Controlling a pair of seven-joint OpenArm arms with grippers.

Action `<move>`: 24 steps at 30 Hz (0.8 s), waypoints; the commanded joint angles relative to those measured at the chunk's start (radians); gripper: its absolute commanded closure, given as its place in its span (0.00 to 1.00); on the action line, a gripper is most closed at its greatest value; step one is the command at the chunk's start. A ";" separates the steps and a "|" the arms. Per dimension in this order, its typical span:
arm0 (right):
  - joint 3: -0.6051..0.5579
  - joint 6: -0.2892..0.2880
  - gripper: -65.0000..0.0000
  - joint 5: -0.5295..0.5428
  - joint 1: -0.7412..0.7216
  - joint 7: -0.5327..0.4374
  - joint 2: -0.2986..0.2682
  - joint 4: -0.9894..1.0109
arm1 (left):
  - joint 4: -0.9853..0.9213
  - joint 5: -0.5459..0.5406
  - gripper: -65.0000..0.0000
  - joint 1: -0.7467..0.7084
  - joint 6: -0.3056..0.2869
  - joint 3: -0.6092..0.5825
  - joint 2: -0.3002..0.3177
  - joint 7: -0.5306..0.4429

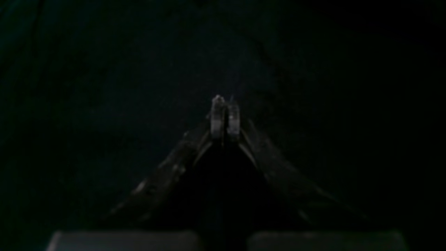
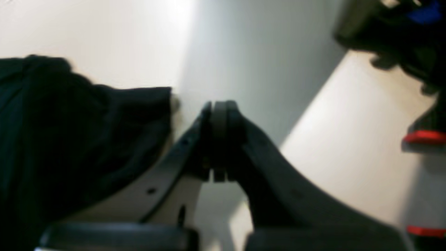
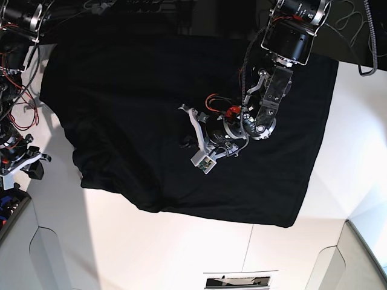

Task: Layout the t-shirt on the table in an organized manner, then fold the t-shirt properly
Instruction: 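Release the left gripper and reach it into the shirt's middle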

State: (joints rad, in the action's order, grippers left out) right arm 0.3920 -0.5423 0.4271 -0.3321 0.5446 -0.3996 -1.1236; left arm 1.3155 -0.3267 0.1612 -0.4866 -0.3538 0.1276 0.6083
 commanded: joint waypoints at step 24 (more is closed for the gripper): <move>-0.005 0.001 0.38 -0.031 -0.194 -0.187 0.171 0.381 | 0.011 0.008 1.00 -0.054 -0.004 0.000 0.006 0.031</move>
State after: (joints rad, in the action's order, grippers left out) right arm 0.3859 -0.5385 0.3988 -0.5026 0.3515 -0.2207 -0.7330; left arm 1.3231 -0.3420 0.1104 -0.4900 -0.3523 0.1303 0.5858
